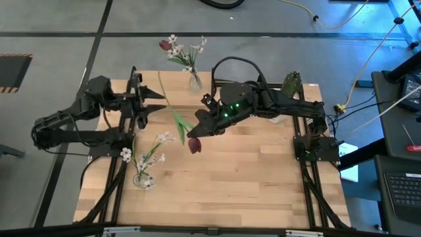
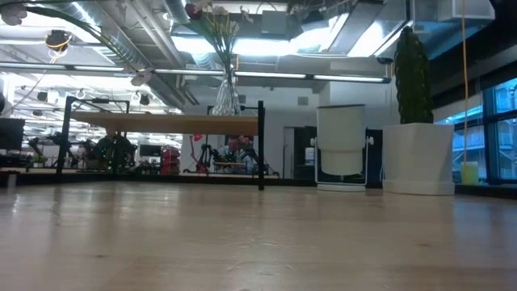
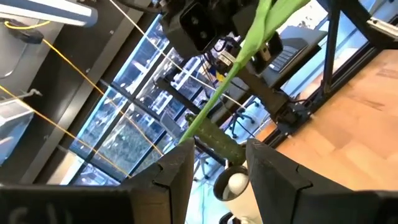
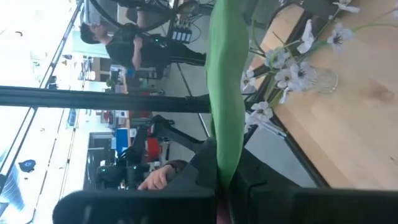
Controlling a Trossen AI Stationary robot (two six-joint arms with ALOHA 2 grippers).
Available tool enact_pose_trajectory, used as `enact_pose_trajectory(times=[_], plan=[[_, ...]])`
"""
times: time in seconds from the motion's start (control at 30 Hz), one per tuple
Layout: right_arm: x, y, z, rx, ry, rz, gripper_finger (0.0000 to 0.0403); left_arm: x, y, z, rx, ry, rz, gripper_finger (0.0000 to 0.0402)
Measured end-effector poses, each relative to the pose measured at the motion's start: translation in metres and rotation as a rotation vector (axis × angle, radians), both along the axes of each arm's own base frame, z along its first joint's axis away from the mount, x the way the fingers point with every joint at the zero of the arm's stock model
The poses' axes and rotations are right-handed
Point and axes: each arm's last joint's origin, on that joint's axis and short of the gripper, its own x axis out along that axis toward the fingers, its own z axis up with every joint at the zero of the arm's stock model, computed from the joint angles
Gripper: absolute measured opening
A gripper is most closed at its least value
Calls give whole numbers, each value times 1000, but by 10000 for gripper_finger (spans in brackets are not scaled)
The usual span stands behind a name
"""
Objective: Pick and place flowers into a vace then onto a shelf
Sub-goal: Put the red flower into the transparent vase
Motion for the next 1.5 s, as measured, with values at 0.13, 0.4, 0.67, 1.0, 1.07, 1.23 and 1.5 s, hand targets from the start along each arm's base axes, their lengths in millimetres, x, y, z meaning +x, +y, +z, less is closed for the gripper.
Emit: enact_pose_trajectory(times=[0.13,0.4,0.67,1.0,1.07,1.23,1.5], plan=[[0,0,0,-12,-1,-28,10,1,-6,1,-1,-8,-59,141],[0,0,0,-16,0,-49,10,1,-19,4,1,-36,-155,141],[2,0,-1,24,15,-67,10,13,-21,4,88,-48,-38,141],[8,6,-9,27,37,-40,10,31,-26,-1,111,-15,3,140],[8,8,-9,24,36,-34,10,31,-27,-1,120,-16,10,132],[8,9,-9,6,21,-24,10,28,-29,1,119,-27,-8,77],[10,9,-4,-51,-60,-3,10,28,-29,0,115,-23,-12,9]])
